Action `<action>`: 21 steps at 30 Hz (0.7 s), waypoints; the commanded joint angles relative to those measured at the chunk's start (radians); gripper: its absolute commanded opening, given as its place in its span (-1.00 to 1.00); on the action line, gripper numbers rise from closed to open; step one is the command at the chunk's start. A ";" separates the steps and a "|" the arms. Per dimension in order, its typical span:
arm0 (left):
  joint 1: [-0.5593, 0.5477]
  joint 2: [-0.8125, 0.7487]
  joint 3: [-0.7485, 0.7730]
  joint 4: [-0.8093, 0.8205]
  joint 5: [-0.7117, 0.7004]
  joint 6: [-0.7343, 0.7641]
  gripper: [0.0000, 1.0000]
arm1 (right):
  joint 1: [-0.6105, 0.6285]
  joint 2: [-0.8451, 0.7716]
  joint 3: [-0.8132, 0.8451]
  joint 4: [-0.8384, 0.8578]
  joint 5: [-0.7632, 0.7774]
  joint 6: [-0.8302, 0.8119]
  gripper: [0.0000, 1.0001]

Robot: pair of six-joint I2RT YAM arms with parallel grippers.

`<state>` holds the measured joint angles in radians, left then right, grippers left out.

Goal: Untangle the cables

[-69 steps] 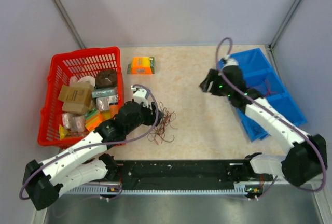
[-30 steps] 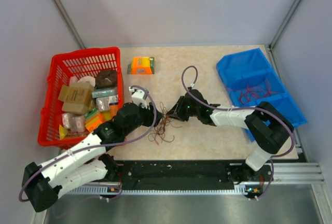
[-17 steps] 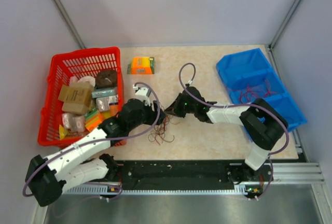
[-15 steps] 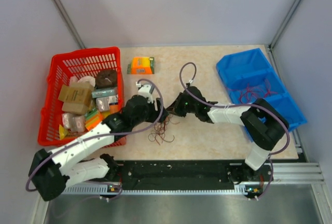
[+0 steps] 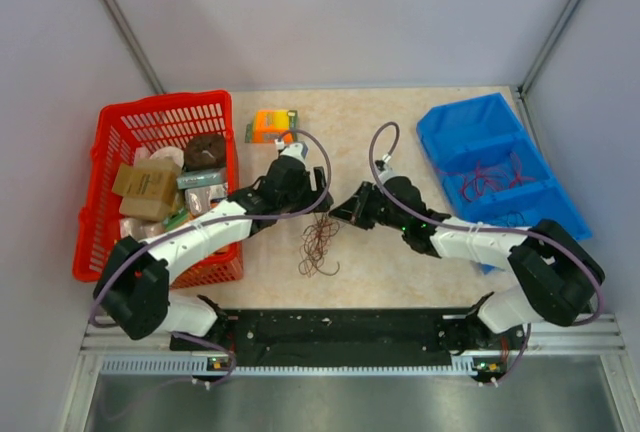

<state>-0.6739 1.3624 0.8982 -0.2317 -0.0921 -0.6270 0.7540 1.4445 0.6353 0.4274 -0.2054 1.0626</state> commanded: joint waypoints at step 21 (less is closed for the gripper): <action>0.014 0.191 -0.214 0.351 0.243 -0.013 -0.13 | -0.008 -0.625 0.522 -0.757 0.342 -0.404 -1.00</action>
<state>-0.6640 1.5349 0.7101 0.0509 0.1425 -0.6559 0.7502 0.8410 0.9726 -0.1543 0.0101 0.8024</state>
